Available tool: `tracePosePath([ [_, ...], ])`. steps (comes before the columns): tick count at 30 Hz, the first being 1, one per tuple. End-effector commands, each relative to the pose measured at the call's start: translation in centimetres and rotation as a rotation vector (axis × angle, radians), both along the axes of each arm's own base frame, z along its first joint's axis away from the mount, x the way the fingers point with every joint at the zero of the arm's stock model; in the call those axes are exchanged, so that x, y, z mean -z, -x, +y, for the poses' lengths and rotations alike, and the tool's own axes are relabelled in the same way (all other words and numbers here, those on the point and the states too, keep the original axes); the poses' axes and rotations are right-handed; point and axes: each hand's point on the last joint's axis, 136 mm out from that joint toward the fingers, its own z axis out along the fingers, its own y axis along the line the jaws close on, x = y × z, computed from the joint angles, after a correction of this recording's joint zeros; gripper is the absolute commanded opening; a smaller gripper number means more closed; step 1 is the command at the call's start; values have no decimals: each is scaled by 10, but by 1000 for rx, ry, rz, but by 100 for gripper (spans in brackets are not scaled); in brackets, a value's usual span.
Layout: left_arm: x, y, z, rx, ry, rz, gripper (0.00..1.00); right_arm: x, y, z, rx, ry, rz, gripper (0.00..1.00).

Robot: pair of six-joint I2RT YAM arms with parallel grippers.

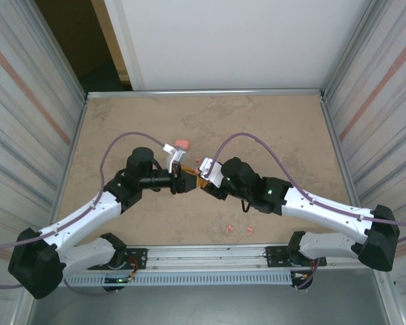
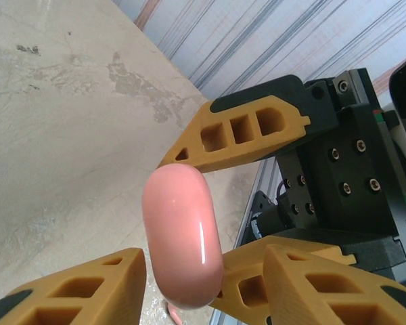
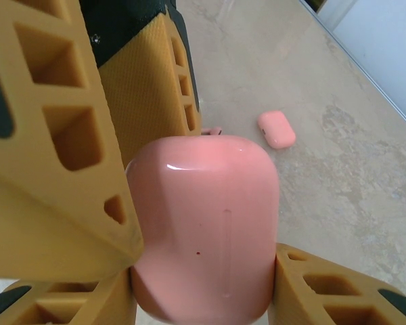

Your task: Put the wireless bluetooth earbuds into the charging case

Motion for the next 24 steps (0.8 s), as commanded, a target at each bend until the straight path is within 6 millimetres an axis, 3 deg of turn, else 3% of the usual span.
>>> tracePosePath([
  [1,-18,-2,-6,13,37,-63,46,-10,2,3,-12,-28,-32,46],
  [14,-16,-4,-10,27,37,-56,17,-12,4,4,-21,-40,-25,48],
  [19,-19,-3,-7,11,42,-78,9,-20,7,-4,-17,-101,16,61],
  [24,-22,-7,0,-40,56,-139,1,-32,17,-16,-42,-246,113,81],
])
